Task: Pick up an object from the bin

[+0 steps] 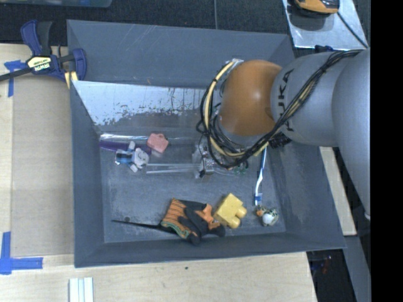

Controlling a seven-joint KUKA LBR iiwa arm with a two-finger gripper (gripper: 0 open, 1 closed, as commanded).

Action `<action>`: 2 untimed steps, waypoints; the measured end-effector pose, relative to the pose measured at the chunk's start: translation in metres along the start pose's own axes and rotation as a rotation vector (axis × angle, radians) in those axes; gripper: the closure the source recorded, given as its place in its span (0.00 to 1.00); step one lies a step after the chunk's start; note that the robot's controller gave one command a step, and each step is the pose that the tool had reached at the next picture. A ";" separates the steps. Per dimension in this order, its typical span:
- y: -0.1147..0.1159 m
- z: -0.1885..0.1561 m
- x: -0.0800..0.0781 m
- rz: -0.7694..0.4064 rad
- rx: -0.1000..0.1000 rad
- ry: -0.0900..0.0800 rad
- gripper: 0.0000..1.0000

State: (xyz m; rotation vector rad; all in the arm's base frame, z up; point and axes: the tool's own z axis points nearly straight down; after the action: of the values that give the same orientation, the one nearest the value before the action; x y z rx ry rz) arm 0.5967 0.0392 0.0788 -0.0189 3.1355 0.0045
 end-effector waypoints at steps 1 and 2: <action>0.000 -0.023 0.000 0.000 0.000 0.001 1.00; 0.000 -0.040 -0.001 0.001 0.000 -0.003 1.00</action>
Offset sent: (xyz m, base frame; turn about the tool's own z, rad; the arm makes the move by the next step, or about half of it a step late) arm -0.0014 -0.0003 0.0121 0.0001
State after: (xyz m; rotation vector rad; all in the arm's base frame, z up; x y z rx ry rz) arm 0.5970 0.0391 0.1190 -0.0180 3.1321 0.0051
